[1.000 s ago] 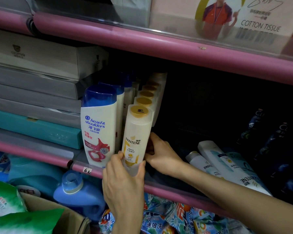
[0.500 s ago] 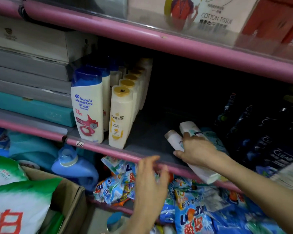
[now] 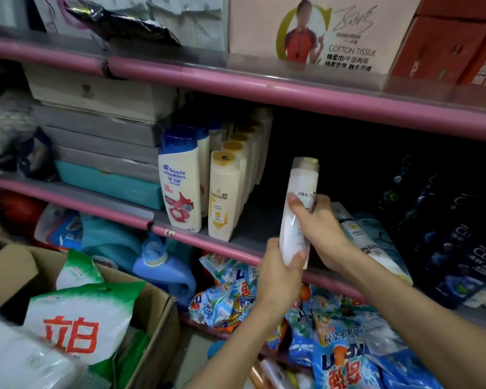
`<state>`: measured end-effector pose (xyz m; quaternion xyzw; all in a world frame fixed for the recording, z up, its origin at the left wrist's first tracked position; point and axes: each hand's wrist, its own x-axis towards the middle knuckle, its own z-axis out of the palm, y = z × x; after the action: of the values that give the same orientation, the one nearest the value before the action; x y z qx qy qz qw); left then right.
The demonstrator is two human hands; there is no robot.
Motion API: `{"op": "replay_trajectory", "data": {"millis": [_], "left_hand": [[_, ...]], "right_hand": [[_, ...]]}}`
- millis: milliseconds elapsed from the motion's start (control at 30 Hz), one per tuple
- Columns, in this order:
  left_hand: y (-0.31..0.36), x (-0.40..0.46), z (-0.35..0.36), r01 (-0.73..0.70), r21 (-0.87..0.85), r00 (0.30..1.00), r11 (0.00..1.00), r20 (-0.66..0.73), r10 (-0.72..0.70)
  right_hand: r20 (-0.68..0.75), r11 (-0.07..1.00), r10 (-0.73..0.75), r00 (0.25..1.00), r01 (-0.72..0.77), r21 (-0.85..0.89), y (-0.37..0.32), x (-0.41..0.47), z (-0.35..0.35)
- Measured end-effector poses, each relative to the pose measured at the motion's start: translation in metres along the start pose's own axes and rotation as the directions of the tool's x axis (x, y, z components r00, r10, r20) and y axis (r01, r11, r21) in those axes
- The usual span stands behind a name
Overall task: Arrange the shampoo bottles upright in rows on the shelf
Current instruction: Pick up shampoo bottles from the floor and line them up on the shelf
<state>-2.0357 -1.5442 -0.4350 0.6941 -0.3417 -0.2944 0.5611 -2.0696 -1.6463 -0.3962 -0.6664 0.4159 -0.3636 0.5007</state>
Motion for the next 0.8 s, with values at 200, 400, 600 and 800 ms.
{"op": "replay_trajectory", "data": {"millis": [200,400,600,800], "left_hand": [[-0.010,0.015,-0.023,-0.062,0.437,0.969,0.898,-0.190,0.159],[-0.018,0.024,-0.024,0.048,0.517,0.934,0.854,-0.327,0.145],[-0.023,0.034,-0.023,0.112,0.528,0.911,0.842,-0.394,0.126],[-0.028,0.037,-0.022,0.122,0.492,0.879,0.862,-0.457,0.137]], "right_hand": [[-0.019,0.969,-0.247,0.969,0.247,0.026,0.003,-0.004,0.023],[0.034,0.948,-0.317,0.948,0.316,0.033,0.006,-0.006,0.050],[0.059,0.950,-0.312,0.948,0.313,-0.006,0.017,-0.011,0.058],[0.115,0.945,-0.270,0.956,0.286,-0.158,0.020,-0.013,0.061]]}}
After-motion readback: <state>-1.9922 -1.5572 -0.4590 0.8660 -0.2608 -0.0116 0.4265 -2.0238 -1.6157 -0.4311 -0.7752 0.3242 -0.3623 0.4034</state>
